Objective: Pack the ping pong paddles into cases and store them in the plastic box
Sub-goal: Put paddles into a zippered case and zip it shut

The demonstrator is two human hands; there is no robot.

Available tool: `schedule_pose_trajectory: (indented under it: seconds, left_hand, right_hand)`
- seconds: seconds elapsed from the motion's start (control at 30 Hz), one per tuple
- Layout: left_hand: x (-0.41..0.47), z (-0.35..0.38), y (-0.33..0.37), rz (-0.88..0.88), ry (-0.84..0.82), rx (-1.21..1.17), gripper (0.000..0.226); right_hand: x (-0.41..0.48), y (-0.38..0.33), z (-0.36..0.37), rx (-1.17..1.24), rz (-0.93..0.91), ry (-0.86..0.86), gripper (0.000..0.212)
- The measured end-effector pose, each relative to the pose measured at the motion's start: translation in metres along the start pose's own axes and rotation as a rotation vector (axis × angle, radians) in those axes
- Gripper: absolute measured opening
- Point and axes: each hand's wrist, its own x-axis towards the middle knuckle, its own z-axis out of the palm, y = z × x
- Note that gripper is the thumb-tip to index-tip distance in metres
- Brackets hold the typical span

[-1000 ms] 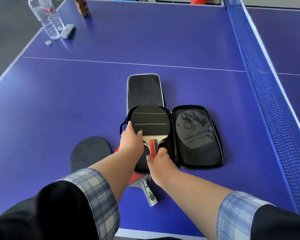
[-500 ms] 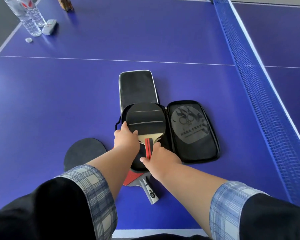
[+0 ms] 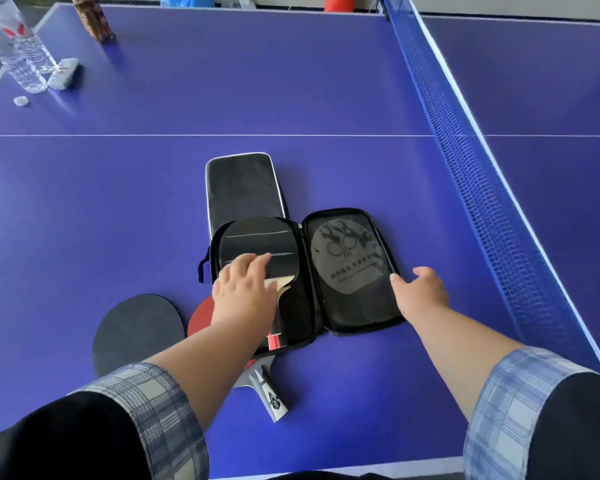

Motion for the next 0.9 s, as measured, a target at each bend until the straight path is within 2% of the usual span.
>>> schedule_pose_trajectory:
  seconds: [0.07, 0.2, 0.27, 0.47, 0.57, 0.7, 0.9]
  left_hand:
    - [-0.006, 0.010, 0.015, 0.044, -0.004, 0.023, 0.052]
    - [0.000, 0.013, 0.015, -0.213, 0.042, -0.027, 0.052]
    - [0.003, 0.011, 0.010, -0.314, 0.044, -0.025, 0.053]
    - [-0.001, 0.005, 0.008, -0.426, 0.008, -0.012, 0.054]
    - [-0.008, 0.005, 0.019, -0.477, -0.044, -0.036, 0.055]
    - [-0.013, 0.001, 0.022, -0.482, -0.062, -0.053, 0.054]
    - [-0.016, -0.003, 0.017, -0.372, -0.017, -0.084, 0.051]
  right_hand:
    - [0.006, 0.004, 0.001, 0.100, 0.067, -0.091, 0.067]
    - [0.013, 0.001, 0.007, 0.209, 0.127, -0.206, 0.073]
    - [0.019, -0.003, 0.003, 0.194, 0.132, -0.232, 0.074]
    - [0.019, -0.012, -0.019, 0.116, 0.041, -0.280, 0.067]
    - [0.004, -0.019, -0.027, 0.190, -0.071, -0.245, 0.045]
    - [-0.028, -0.041, -0.038, 0.244, -0.190, -0.252, 0.032]
    - [-0.083, -0.080, -0.038, 0.178, -0.375, -0.223, 0.012]
